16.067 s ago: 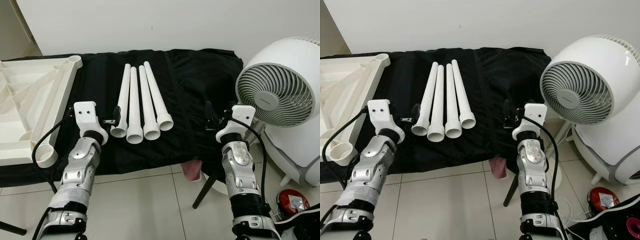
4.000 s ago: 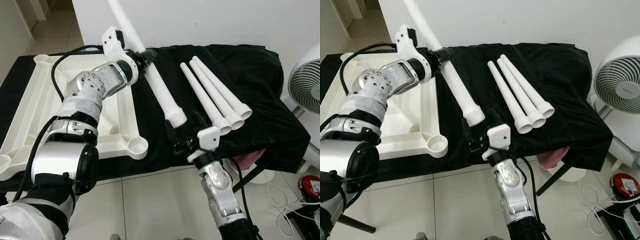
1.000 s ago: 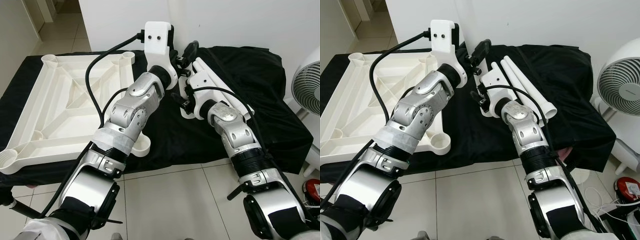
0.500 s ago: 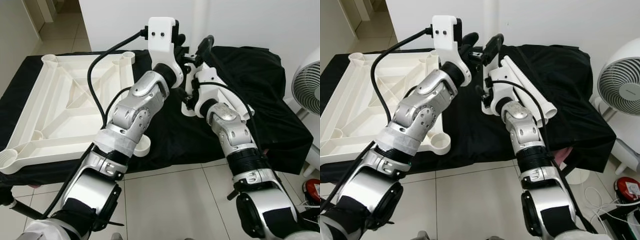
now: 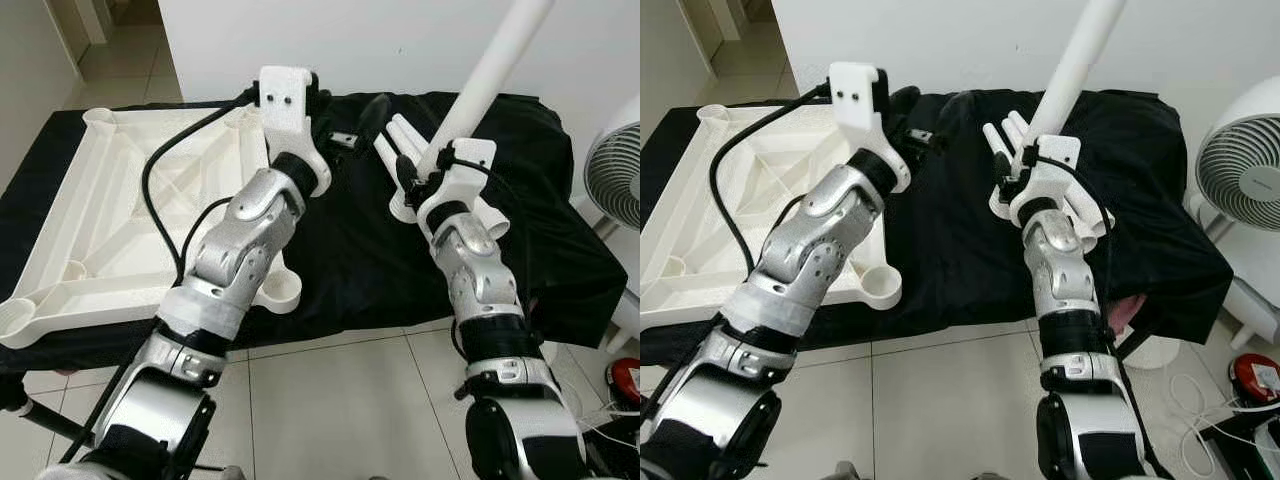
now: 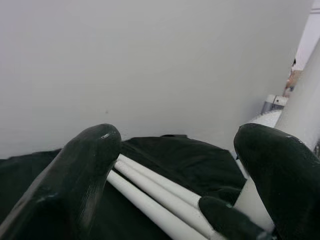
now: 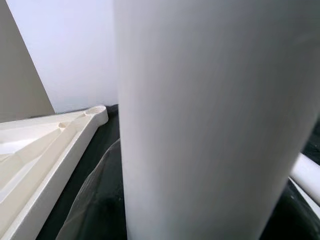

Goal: Building children table

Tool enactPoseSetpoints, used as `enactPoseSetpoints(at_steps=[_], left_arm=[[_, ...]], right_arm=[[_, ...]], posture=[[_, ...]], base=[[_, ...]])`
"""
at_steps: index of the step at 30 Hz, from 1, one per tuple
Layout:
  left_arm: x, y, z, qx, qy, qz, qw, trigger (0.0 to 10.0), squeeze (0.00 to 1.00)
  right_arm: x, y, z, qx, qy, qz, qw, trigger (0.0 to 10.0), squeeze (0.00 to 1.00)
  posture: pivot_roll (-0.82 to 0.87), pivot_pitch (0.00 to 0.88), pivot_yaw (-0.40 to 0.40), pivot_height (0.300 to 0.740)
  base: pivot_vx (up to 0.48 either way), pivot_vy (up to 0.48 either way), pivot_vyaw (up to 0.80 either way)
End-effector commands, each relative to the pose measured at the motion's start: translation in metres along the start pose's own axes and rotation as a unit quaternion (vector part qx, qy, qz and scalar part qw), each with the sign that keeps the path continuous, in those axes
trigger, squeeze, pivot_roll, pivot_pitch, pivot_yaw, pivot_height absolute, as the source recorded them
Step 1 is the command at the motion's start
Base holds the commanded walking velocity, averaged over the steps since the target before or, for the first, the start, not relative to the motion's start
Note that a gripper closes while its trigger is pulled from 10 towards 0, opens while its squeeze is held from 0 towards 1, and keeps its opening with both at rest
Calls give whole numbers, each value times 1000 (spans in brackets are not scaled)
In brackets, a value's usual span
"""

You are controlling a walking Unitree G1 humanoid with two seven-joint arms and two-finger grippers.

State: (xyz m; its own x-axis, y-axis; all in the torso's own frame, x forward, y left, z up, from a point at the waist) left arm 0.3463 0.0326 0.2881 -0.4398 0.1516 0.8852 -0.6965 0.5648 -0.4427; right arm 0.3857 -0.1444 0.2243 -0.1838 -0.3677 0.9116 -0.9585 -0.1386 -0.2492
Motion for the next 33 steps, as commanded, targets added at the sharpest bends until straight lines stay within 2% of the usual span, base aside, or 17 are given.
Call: enactPoseSetpoints(at_steps=[1, 3, 4, 6, 7, 10, 16, 19, 21, 22, 23, 25, 26, 27, 29, 30, 33], left_arm=[[-1, 7, 18, -127, -18, 23, 991, 10000, 0], [-21, 26, 21, -166, -47, -11, 985, 10000, 0], [-21, 26, 21, -166, -47, -11, 985, 10000, 0], [-36, 43, 24, -192, -65, -33, 979, 10000, 0], [-36, 43, 24, -192, -65, -33, 979, 10000, 0], [-50, 63, 21, -207, -75, -54, 974, 10000, 0], [-61, 86, 14, -234, -66, -86, 966, 10000, 0], [-62, 90, 13, -240, -66, -89, 964, 10000, 0], [-63, 107, 12, -277, -65, -97, 954, 10000, 0], [-63, 107, 12, -277, -65, -97, 954, 10000, 0], [-65, 117, 12, -299, -65, -109, 946, 10000, 0], [-65, 117, 12, -299, -65, -109, 946, 10000, 0], [-69, 127, 11, -320, -69, -125, 936, 10000, 0], [-69, 127, 11, -320, -69, -125, 936, 10000, 0], [-76, 142, 10, -351, -71, -154, 921, 10000, 0], [-76, 142, 10, -351, -71, -154, 921, 10000, 0], [-84, 155, 7, -368, -73, -185, 909, 10000, 0]], right_arm=[[5, 3, -3, 8, -2, 20, 1000, 10000, 0], [5, 10, -1, 8, -6, 26, 1000, 10000, 0], [5, 10, -1, 8, -6, 26, 1000, 10000, 0], [8, 15, 1, 12, -11, 39, 999, 10000, 0], [8, 15, 1, 12, -11, 39, 999, 10000, 0], [20, 23, 1, 33, -28, 76, 996, 10000, 0], [32, 30, 4, 42, -45, 103, 993, 10000, 0], [33, 31, 4, 42, -44, 104, 993, 10000, 0], [33, 35, 6, 42, -33, 102, 993, 10000, 0], [33, 35, 6, 42, -33, 102, 993, 10000, 0], [33, 36, 8, 43, -29, 101, 993, 10000, 0], [33, 36, 8, 43, -29, 101, 993, 10000, 0], [33, 37, 9, 43, -25, 101, 994, 10000, 0], [33, 37, 9, 43, -25, 101, 994, 10000, 0], [34, 38, 10, 45, -23, 101, 994, 10000, 0], [34, 38, 10, 45, -23, 101, 994, 10000, 0], [35, 39, 11, 46, -20, 100, 994, 10000, 0]], posture=[[-88, 0, 6, 740], [-85, 0, 3, 740], [-85, 0, 3, 740], [-89, 0, 5, 740], [-89, 0, 5, 740], [-95, 0, 8, 740], [-105, 0, 15, 740], [-105, 0, 15, 740], [-104, 0, 21, 740], [-104, 0, 21, 740], [-104, 0, 21, 740], [-104, 0, 21, 740], [-104, 0, 21, 740], [-104, 0, 21, 740], [-102, 0, 28, 740], [-102, 0, 28, 740], [-101, 0, 31, 740]], base=[[0, 0, 0], [0, 0, 0], [0, 0, 0], [0, 0, 0], [0, 0, 0], [0, 0, 0], [0, 0, 0], [0, 0, 0], [0, 0, 0], [0, 0, 0], [0, 0, 0], [0, 0, 0], [0, 0, 0], [0, 0, 0], [0, 0, 0], [0, 0, 0], [0, 0, 0]])
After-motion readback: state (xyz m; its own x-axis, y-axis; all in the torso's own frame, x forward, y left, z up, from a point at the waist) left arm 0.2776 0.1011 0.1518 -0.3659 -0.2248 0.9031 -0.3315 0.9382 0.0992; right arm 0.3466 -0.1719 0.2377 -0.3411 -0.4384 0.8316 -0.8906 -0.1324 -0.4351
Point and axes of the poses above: a point about 5 cm out from each wrist's last joint towards the gripper, its own y axis pointing back from the gripper into the wrist, its own x axis along the axis of the wrist's last joint, z = x × y, the point moved 2 cm from there along -y, pointing out of the wrist towards the gripper, and after that the axes turned 13 degrees about -y, right-handed, at the moved point
